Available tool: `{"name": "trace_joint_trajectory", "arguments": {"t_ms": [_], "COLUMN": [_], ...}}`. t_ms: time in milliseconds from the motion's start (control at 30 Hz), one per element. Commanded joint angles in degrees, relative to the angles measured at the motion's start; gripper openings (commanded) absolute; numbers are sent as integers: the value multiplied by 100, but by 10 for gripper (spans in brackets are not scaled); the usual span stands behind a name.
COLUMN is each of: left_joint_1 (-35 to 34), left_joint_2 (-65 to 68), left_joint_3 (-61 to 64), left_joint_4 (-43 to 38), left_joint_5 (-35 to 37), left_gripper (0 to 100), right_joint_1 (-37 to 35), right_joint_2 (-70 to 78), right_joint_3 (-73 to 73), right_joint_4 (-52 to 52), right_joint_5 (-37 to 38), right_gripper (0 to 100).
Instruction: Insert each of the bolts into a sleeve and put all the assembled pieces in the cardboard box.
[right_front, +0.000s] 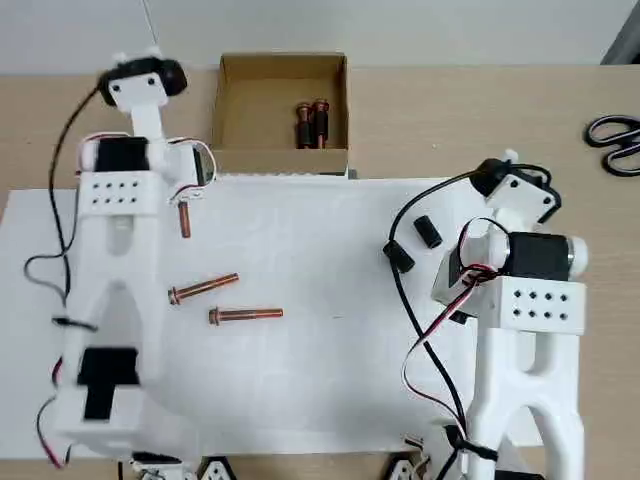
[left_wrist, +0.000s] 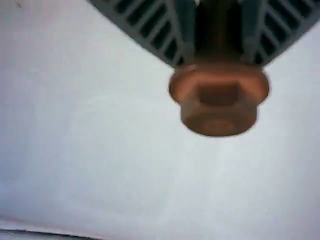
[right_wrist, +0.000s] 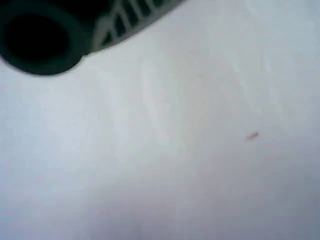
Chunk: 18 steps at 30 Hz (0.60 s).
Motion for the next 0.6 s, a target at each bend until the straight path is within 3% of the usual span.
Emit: {"name": "trace_joint_trajectory", "arguments": {"t_ms": [0,333,567], "left_joint_1": [-18,308,835], "left_joint_2": [-879,-3007,-4615], "left_joint_3": [-84,-48,391], "left_joint_4": [211,457,1073], "left_joint_5": [-281,-352,-598], "left_gripper": [6,6,6], "right_joint_1": [-101,-1631,-1710], "right_joint_2": [-347,-2308,-3389], "right_joint_3": [-176,-624,-9], "right_joint_4": [40,31,31], "right_joint_5": [466,536,941], "right_gripper": [3,2,2]}}
